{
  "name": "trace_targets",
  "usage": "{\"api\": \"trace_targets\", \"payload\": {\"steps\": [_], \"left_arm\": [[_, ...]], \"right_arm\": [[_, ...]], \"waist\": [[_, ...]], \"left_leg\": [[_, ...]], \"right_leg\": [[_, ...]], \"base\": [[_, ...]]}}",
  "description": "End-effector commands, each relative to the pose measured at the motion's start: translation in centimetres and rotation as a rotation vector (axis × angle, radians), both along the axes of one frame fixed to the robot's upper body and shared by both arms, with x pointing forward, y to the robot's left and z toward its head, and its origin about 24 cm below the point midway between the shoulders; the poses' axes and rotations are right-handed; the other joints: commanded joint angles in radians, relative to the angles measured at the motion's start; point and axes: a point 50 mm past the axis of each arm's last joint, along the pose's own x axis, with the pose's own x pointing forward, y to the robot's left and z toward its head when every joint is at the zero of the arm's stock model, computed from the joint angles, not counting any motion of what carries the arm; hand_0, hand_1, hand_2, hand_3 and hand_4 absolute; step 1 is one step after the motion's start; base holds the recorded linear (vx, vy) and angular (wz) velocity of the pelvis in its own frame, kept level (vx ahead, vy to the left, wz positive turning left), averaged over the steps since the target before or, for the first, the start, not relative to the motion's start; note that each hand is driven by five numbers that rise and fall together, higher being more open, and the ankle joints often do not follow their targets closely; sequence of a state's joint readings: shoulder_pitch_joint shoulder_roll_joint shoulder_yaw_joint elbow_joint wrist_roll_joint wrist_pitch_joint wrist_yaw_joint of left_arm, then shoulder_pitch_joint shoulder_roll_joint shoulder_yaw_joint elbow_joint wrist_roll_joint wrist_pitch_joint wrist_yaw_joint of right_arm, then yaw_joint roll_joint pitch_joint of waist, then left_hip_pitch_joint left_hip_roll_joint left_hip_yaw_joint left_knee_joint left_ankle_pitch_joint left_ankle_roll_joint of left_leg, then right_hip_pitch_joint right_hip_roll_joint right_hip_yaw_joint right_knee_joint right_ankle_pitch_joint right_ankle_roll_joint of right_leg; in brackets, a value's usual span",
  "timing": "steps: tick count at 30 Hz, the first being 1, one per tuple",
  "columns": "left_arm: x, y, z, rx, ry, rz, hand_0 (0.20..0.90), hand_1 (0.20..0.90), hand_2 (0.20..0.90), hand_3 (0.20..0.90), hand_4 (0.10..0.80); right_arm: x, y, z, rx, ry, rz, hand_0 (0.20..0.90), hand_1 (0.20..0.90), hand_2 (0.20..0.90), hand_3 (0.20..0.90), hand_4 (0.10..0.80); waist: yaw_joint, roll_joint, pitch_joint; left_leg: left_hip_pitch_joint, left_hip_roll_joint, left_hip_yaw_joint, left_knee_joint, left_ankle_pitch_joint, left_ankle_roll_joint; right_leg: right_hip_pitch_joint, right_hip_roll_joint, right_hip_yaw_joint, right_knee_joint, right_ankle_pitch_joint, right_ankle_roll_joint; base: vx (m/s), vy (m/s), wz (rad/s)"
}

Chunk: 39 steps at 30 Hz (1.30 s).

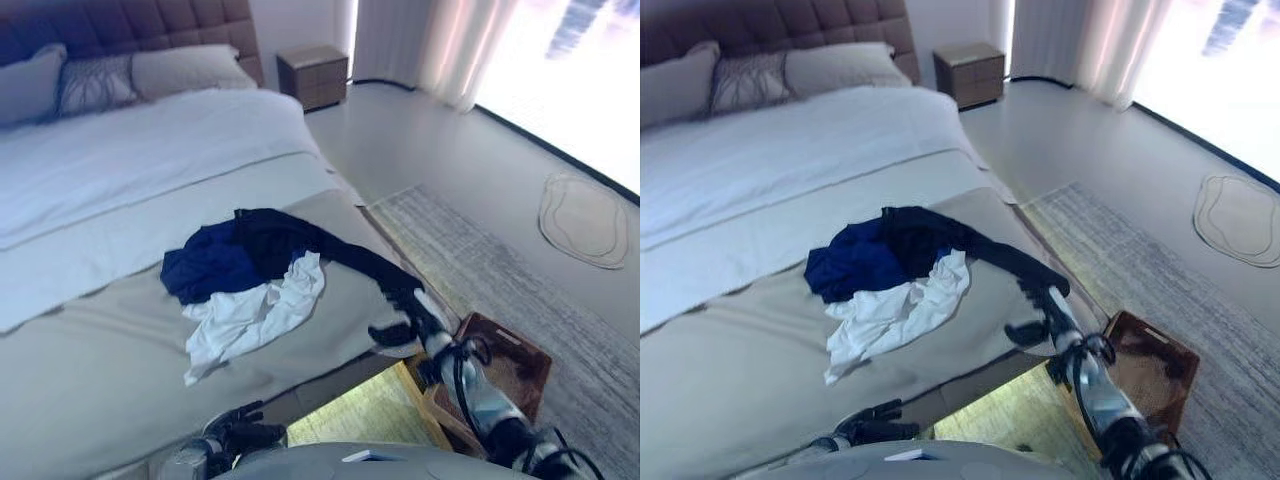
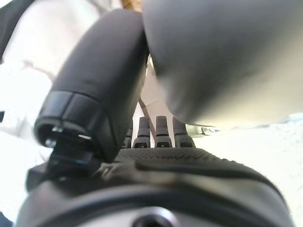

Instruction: Pick up the clothes from the bed and place them into the basket

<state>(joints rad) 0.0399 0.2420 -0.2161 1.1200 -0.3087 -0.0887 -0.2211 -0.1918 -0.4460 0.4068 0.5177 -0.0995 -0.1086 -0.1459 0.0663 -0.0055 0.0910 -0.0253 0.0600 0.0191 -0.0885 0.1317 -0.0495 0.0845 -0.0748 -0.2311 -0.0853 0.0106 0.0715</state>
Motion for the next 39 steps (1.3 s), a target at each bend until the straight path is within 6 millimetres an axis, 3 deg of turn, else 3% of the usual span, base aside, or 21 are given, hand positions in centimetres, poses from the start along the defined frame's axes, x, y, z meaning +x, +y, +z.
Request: {"api": "trace_targets", "payload": {"steps": [1,11,17,22,26,29,30,31,32,36,39], "left_arm": [[3.1,-0.1,0.8,0.017,-0.084,-0.054,0.9,0.9,0.9,0.9,0.8],[4.9,3.7,2.5,0.103,-0.141,-0.037,0.9,0.9,0.9,0.9,0.8],[7.0,4.5,3.9,0.08,-0.244,-0.008,0.9,0.9,0.9,0.9,0.8],[8.0,4.0,4.5,0.046,-0.308,-0.017,0.9,0.9,0.9,0.9,0.8],[8.4,4.1,4.8,0.044,-0.332,-0.025,0.9,0.9,0.9,0.9,0.8],[8.5,4.5,5.0,0.046,-0.343,-0.019,0.9,0.9,0.9,0.9,0.8],[8.4,4.6,5.1,0.047,-0.345,-0.018,0.9,0.9,0.9,0.9,0.8],[8.4,4.6,5.1,0.047,-0.346,-0.018,0.9,0.9,0.9,0.9,0.8],[8.5,4.6,5.1,0.046,-0.345,-0.019,0.9,0.9,0.9,0.9,0.8],[8.3,4.7,5.0,0.045,-0.337,-0.015,0.9,0.9,0.9,0.9,0.8],[7.6,4.6,4.7,0.055,-0.329,0.005,0.9,0.9,0.9,0.9,0.8]], "right_arm": [[6.7,3.8,11.9,-0.09,-0.53,0.12,0.9,0.9,0.9,0.9,0.8],[11.1,8.3,22.2,-0.397,-0.827,0.241,0.9,0.9,0.9,0.9,0.8],[12.7,9.2,26.3,-0.528,-0.917,0.154,0.9,0.9,0.9,0.9,0.8],[14.8,6.8,26.5,-0.615,-0.743,0.009,0.9,0.9,0.9,0.9,0.8],[16.2,3.4,24.2,-0.677,-0.387,-0.115,0.9,0.9,0.9,0.9,0.8],[16.4,1.8,23.8,-0.68,-0.259,-0.178,0.9,0.9,0.9,0.9,0.8],[16.4,1.2,23.8,-0.663,-0.229,-0.198,0.862,0.862,0.862,0.856,0.756],[16.4,1.1,23.9,-0.657,-0.227,-0.203,0.672,0.672,0.672,0.634,0.534],[16.5,1.0,24.4,-0.662,-0.235,-0.221,0.307,0.307,0.307,0.208,0.108],[16.5,1.7,27.0,-0.648,-0.415,-0.253,0.3,0.3,0.3,0.2,0.1],[15.6,3.8,31.6,-0.539,-0.788,-0.299,0.3,0.3,0.3,0.2,0.1]], "waist": [[0.086,-0.031,0.145],[0.261,-0.078,0.255],[0.368,-0.101,0.3],[0.426,-0.098,0.332],[0.465,-0.097,0.355],[0.487,-0.1,0.364],[0.495,-0.1,0.366],[0.497,-0.1,0.367],[0.503,-0.099,0.368],[0.499,-0.097,0.368],[0.477,-0.108,0.364]], "left_leg": [[-0.002,-0.122,-0.024,0.098,-0.188,0.116],[-0.185,-0.14,-0.126,0.176,-0.157,0.111],[-0.271,-0.135,-0.187,0.174,-0.154,0.088],[-0.32,-0.139,-0.221,0.174,-0.138,0.075],[-0.343,-0.129,-0.232,0.167,-0.125,0.067],[-0.342,-0.116,-0.234,0.153,-0.116,0.06],[-0.34,-0.113,-0.236,0.149,-0.116,0.059],[-0.339,-0.113,-0.238,0.148,-0.116,0.059],[-0.34,-0.113,-0.241,0.149,-0.115,0.057],[-0.331,-0.109,-0.243,0.156,-0.12,0.054],[-0.299,-0.096,-0.236,0.151,-0.132,0.05]], "right_leg": [[-0.103,-0.021,-0.039,0.185,-0.067,-0.024],[-0.159,-0.062,-0.133,0.243,-0.048,-0.011],[-0.193,-0.083,-0.198,0.286,-0.071,0.0],[-0.222,-0.099,-0.263,0.315,-0.087,-0.003],[-0.238,-0.104,-0.309,0.32,-0.096,-0.003],[-0.226,-0.107,-0.341,0.312,-0.098,0.0],[-0.224,-0.109,-0.353,0.316,-0.1,0.0],[-0.223,-0.109,-0.356,0.317,-0.101,0.0],[-0.222,-0.11,-0.361,0.32,-0.103,0.0],[-0.217,-0.105,-0.356,0.325,-0.109,0.001],[-0.196,-0.086,-0.326,0.313,-0.114,0.0]], "base": [[-0.093,0.053,0.6],[-0.043,0.009,0.46],[0.002,-0.032,0.41],[0.01,0.01,0.37],[0.016,-0.014,0.32],[0.027,-0.036,0.12],[0.025,-0.028,0.13],[0.028,-0.03,0.09],[0.0,0.0,0.0],[0.012,-0.007,-0.02],[0.019,-0.043,-0.06]]}}
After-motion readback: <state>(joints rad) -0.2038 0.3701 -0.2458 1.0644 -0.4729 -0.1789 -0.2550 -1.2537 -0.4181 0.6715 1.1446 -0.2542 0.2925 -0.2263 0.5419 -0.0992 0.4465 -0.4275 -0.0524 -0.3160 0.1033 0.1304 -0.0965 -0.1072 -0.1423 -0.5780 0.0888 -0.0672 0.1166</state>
